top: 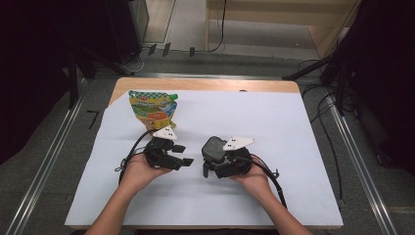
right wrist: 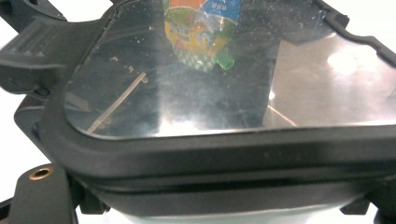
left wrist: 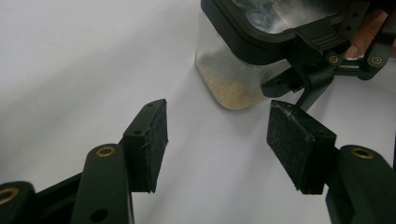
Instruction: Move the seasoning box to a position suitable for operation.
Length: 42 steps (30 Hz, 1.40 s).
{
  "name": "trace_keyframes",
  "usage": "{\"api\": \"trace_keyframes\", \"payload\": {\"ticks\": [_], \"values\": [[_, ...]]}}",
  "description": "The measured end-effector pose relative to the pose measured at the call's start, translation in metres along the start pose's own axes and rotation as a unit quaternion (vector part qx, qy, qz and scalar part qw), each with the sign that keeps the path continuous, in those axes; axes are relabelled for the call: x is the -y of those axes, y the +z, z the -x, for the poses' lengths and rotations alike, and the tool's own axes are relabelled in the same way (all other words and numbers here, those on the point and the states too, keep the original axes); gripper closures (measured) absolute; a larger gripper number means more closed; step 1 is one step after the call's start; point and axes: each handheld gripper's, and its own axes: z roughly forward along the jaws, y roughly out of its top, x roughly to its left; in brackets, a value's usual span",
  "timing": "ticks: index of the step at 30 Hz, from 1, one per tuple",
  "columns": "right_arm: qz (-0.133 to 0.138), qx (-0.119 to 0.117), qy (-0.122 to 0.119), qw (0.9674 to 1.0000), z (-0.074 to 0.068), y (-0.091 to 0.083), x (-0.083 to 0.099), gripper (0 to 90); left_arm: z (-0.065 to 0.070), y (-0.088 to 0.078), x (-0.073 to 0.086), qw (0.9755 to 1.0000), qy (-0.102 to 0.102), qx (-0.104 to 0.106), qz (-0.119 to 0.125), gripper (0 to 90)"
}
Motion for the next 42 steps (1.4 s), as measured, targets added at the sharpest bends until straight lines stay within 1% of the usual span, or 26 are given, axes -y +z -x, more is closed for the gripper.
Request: {"api": "trace_keyframes", "payload": {"ticks": [4,8,11,15,18,19,24,25,27,28,31,32,34,36,37,39,40,42], "values": [[-0.003,0.004,-0.005,1.0000,-0.002,0.000,0.002,15.4,0.001,-0.001,0.000,1.0000,0.001,0.000,0.002,39.1],[-0.007,0.011,-0.025,0.9996,-0.005,-0.001,0.004,15.3,0.001,0.000,-0.001,1.0000,0.002,0.000,0.002,39.1],[-0.008,0.009,-0.028,0.9995,-0.005,-0.001,0.004,15.1,0.001,0.000,0.000,1.0000,0.001,0.000,0.002,39.1],[-0.015,0.003,-0.028,0.9995,-0.004,-0.002,0.004,14.5,0.001,0.000,0.000,1.0000,0.003,0.001,0.003,39.1],[-0.017,0.002,-0.024,0.9996,-0.003,-0.003,0.005,14.3,0.001,0.000,0.000,1.0000,0.002,0.001,0.004,39.0],[-0.018,0.003,-0.020,0.9996,-0.003,-0.004,0.005,14.1,0.000,-0.001,0.000,1.0000,0.003,0.001,0.003,39.0],[-0.022,-0.005,-0.018,0.9996,-0.001,-0.007,0.009,13.7,0.001,-0.001,0.000,1.0000,0.001,0.000,0.006,39.0],[-0.026,-0.004,-0.015,0.9995,-0.001,-0.009,0.010,13.7,0.001,-0.001,0.000,1.0000,0.001,0.000,0.006,39.1],[-0.025,-0.004,-0.020,0.9995,0.000,-0.013,0.011,13.7,0.001,-0.001,0.000,1.0000,0.002,0.002,0.005,39.6],[-0.026,-0.007,-0.017,0.9995,0.000,-0.015,0.012,13.6,0.001,-0.002,0.000,1.0000,0.004,0.003,0.005,40.8],[-0.038,-0.005,-0.026,0.9989,0.000,-0.022,0.016,13.6,0.002,-0.002,0.000,1.0000,0.005,0.006,0.005,42.3],[-0.043,-0.003,-0.020,0.9989,-0.001,-0.026,0.017,13.6,0.002,-0.002,0.000,1.0000,0.005,0.005,0.006,42.6],[-0.037,-0.005,-0.009,0.9993,0.001,-0.032,0.018,13.7,0.003,-0.002,0.000,0.9999,0.006,0.007,0.005,42.9],[-0.033,-0.005,-0.004,0.9994,0.002,-0.039,0.018,13.9,0.003,-0.001,0.000,0.9999,0.007,0.006,0.005,43.4],[-0.033,-0.004,0.000,0.9994,0.002,-0.043,0.018,14.3,0.003,-0.001,-0.001,0.9999,0.003,0.008,0.007,43.4],[-0.031,-0.005,-0.004,0.9995,0.001,-0.049,0.019,14.4,0.003,-0.001,-0.001,0.9999,-0.009,0.012,0.007,44.0],[-0.032,-0.004,-0.005,0.9995,0.001,-0.053,0.020,14.4,0.003,-0.001,-0.001,0.9998,-0.012,0.011,0.010,45.4],[-0.033,-0.005,-0.007,0.9994,0.000,-0.060,0.022,17.6,0.003,0.000,-0.002,0.9997,-0.014,0.012,0.015,49.5]]}}
